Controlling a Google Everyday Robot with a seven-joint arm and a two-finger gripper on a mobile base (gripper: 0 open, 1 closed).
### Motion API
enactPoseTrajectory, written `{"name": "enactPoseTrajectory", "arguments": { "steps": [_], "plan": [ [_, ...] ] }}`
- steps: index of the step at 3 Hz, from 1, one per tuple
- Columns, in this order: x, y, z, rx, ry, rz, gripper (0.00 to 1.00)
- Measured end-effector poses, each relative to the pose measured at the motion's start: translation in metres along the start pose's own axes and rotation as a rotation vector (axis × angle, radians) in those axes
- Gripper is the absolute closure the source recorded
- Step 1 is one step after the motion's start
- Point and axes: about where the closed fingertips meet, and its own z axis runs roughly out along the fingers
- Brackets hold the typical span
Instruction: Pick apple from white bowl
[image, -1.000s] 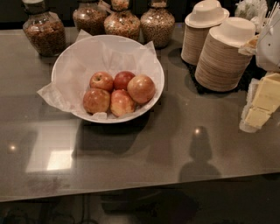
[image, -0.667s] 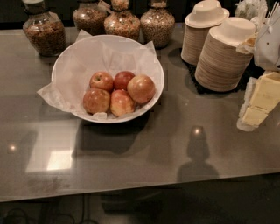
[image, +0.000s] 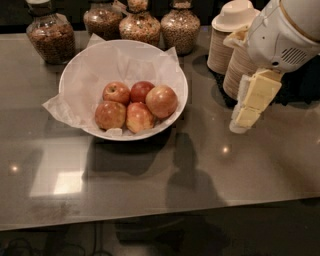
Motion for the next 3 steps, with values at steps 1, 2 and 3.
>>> {"name": "enactPoseTrajectory", "arguments": {
  "steps": [1, 2, 3],
  "plan": [
    [-0.022, -0.009, 0.019, -0.037, -0.066, -0.039, 0.00],
    [-0.023, -0.009, 0.020, -0.039, -0.068, -0.039, 0.00],
    [-0.026, -0.013, 0.033, -0.040, -0.096, -0.033, 0.00]
  ]
}}
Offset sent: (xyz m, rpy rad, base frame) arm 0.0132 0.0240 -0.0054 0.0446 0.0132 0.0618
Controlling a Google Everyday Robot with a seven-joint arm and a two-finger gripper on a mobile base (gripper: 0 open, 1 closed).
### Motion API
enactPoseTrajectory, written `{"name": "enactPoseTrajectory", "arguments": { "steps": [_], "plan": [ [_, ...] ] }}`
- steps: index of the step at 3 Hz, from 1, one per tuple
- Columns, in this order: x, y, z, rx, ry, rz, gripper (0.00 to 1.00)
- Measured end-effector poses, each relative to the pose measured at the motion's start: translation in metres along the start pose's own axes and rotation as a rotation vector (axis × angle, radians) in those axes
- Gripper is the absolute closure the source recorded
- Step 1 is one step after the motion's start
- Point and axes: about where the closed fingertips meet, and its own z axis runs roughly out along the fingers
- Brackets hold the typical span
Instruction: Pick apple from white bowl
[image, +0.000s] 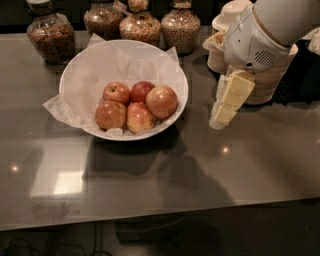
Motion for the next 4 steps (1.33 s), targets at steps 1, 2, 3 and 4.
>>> {"name": "enactPoseTrajectory", "arguments": {
  "steps": [1, 2, 3, 4],
  "plan": [
    [-0.016, -0.007, 0.029, -0.027, -0.063, -0.008, 0.00],
    [-0.026, -0.014, 0.050, -0.059, -0.100, -0.011, 0.12],
    [-0.030, -0.016, 0.060, -0.073, -0.120, -0.006, 0.11],
    [-0.033, -0.017, 0.064, -0.078, -0.131, -0.005, 0.11]
  ]
}}
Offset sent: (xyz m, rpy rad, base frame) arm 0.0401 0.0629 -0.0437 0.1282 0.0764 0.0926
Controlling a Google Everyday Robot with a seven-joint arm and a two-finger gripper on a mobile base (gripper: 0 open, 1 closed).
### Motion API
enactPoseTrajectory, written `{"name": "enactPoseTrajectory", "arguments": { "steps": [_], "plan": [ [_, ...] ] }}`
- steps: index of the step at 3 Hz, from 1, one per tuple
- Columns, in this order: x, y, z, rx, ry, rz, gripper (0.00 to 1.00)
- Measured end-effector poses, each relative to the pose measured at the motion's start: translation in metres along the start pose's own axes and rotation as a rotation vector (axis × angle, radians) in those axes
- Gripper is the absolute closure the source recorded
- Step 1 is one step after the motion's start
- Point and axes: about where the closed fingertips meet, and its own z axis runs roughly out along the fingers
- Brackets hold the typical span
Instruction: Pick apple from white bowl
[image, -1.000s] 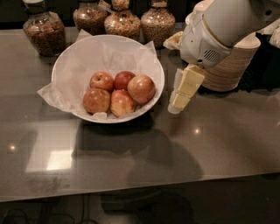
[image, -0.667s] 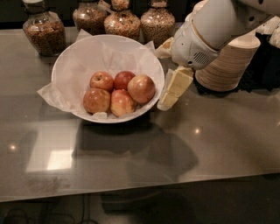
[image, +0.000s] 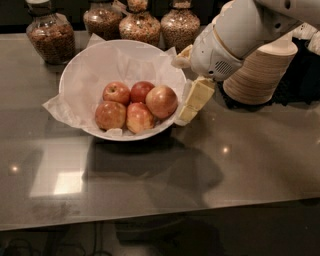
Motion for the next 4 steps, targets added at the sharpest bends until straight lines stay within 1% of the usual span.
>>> {"name": "enactPoseTrajectory", "arguments": {
  "steps": [1, 3, 4],
  "plan": [
    [-0.008, -0.006, 0.006, -0.008, -0.017, -0.014, 0.14],
    [-0.023, -0.021, 0.009, -0.011, -0.035, -0.054, 0.21],
    [-0.024, -0.026, 0.013, -0.019, -0.037, -0.060, 0.24]
  ]
}}
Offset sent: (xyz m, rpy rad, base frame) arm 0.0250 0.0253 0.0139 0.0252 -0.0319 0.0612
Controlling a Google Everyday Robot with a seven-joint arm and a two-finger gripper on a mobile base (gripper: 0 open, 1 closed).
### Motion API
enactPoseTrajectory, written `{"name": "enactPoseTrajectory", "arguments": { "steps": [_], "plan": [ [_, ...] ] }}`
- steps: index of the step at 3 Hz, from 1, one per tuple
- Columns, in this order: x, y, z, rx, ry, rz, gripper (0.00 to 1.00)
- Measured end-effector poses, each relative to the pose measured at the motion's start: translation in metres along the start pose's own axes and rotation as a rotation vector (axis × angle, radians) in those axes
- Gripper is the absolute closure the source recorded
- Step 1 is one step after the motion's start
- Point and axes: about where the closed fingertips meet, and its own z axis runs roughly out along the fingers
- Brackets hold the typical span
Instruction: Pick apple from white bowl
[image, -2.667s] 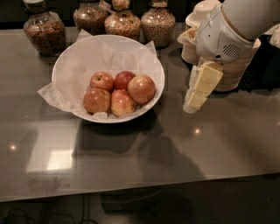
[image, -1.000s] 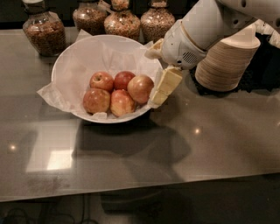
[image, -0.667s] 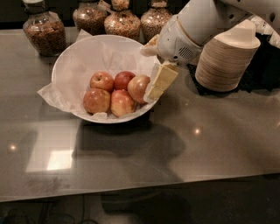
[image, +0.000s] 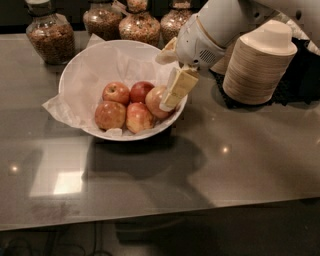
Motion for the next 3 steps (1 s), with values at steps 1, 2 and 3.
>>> {"name": "enactPoseTrajectory", "arguments": {
  "steps": [1, 2, 3],
  "plan": [
    [0.004, -0.001, 0.006, -0.015, 0.004, 0.007, 0.29],
    [0.011, 0.004, 0.018, -0.043, 0.007, 0.020, 0.32],
    [0.017, 0.011, 0.027, -0.067, 0.009, 0.033, 0.33]
  ]
}}
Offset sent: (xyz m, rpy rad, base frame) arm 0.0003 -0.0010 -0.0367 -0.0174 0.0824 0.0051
